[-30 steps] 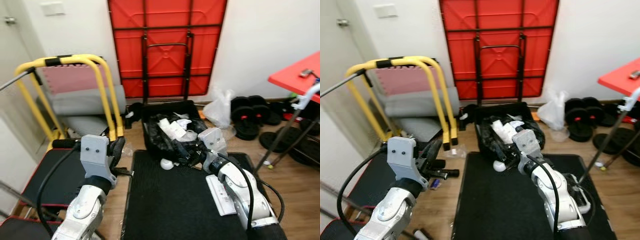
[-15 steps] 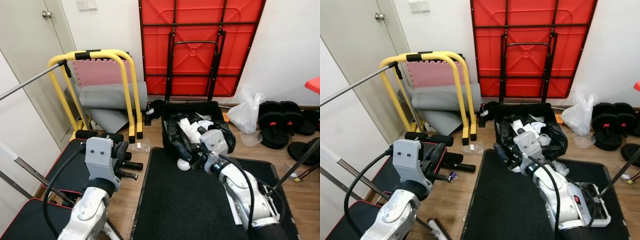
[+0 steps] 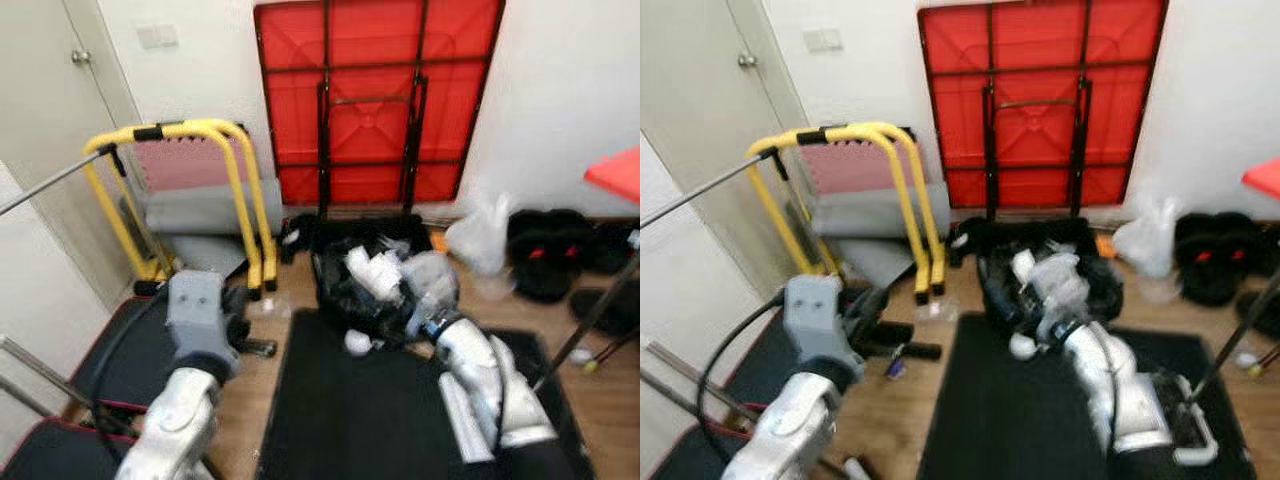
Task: Sweep floor
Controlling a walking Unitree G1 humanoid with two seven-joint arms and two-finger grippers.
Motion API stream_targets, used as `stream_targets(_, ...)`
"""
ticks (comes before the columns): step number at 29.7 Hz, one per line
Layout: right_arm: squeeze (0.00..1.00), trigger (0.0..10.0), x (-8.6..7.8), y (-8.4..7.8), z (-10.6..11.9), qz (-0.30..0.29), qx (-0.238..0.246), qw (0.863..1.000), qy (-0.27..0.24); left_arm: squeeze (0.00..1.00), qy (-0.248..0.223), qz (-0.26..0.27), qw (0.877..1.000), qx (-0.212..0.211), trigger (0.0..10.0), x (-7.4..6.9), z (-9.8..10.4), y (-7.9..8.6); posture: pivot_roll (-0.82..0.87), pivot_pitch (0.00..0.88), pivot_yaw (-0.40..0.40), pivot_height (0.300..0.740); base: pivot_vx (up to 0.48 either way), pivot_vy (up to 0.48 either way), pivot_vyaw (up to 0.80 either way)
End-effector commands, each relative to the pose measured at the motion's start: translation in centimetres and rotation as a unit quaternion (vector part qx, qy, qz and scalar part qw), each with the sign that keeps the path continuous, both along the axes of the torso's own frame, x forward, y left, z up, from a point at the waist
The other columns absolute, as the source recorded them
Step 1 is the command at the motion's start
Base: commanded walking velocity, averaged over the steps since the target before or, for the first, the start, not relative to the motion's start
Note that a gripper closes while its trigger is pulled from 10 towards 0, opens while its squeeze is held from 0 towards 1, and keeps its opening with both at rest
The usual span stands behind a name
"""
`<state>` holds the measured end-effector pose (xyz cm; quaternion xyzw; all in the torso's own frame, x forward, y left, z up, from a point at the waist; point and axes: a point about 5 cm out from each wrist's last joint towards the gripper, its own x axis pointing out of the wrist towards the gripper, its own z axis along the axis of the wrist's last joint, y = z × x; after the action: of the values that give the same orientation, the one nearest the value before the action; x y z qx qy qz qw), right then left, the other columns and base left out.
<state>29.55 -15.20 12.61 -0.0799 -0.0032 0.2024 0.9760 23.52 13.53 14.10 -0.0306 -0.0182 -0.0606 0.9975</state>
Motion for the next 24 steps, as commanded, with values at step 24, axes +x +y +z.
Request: stream_targets(24,0.00,10.0,0.09,0.42,0.07,0.006,0.016,1.000,0.010,0.00,0.007,0.003,1.000,0.012,10.0,0.17,0.09,0.63,-0.11,0.000,0.014,0.740,0.000,-0.480,0.00)
